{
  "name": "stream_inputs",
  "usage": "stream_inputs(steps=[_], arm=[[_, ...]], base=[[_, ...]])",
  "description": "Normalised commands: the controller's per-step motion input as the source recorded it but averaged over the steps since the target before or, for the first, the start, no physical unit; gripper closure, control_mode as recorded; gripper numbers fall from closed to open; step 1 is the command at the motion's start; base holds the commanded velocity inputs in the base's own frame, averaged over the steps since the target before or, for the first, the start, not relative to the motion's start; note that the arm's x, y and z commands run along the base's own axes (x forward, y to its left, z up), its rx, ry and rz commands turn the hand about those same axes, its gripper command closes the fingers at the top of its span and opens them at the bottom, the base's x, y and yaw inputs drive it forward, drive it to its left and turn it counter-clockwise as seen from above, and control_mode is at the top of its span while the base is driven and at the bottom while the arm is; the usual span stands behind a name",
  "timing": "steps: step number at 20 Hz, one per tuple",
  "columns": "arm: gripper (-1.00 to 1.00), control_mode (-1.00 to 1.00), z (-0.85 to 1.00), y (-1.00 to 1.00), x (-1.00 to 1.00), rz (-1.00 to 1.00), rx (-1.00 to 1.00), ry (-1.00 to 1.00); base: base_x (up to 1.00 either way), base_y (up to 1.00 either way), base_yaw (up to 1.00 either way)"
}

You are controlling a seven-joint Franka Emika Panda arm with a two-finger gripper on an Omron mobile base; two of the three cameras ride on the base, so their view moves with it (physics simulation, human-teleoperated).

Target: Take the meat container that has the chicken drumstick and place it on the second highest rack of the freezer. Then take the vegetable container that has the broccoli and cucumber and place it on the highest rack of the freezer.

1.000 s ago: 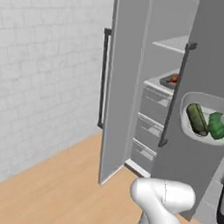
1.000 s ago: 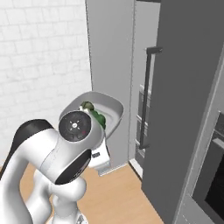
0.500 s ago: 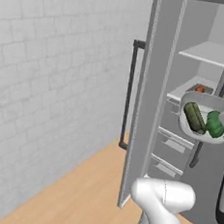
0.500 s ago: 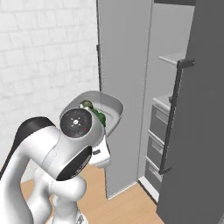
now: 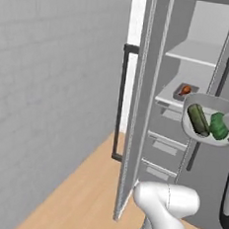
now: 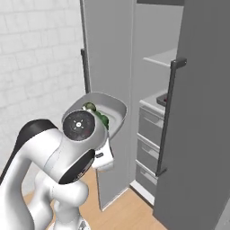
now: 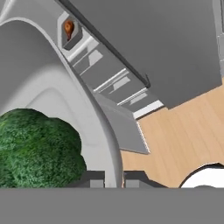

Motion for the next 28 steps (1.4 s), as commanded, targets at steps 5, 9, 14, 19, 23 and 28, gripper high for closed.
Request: stream_inputs(steps=[5, 9, 14, 19, 23, 28], arm=[[1.0, 1.0, 0.0, 0.0, 0.0, 0.0, 0.0, 0.0], [1.0, 1.0, 0.0, 0.0, 0.0, 0.0, 0.0, 0.0], [1.0, 1.0, 0.0, 0.0, 0.0, 0.0, 0.0, 0.0], [1.0, 1.0, 0.0, 0.0, 0.0, 0.0, 0.0, 0.0], [1.0, 1.0, 0.0, 0.0, 0.0, 0.0, 0.0, 0.0], [1.0, 1.0, 0.0, 0.0, 0.0, 0.0, 0.0, 0.0]], base=[[0.5, 0.4, -0.39], [0.66, 0.38, -0.39], [0.64, 0.09, -0.31], [0.51, 0.0, -0.14], [0.61, 0.0, -0.04], [0.58, -0.01, 0.01]])
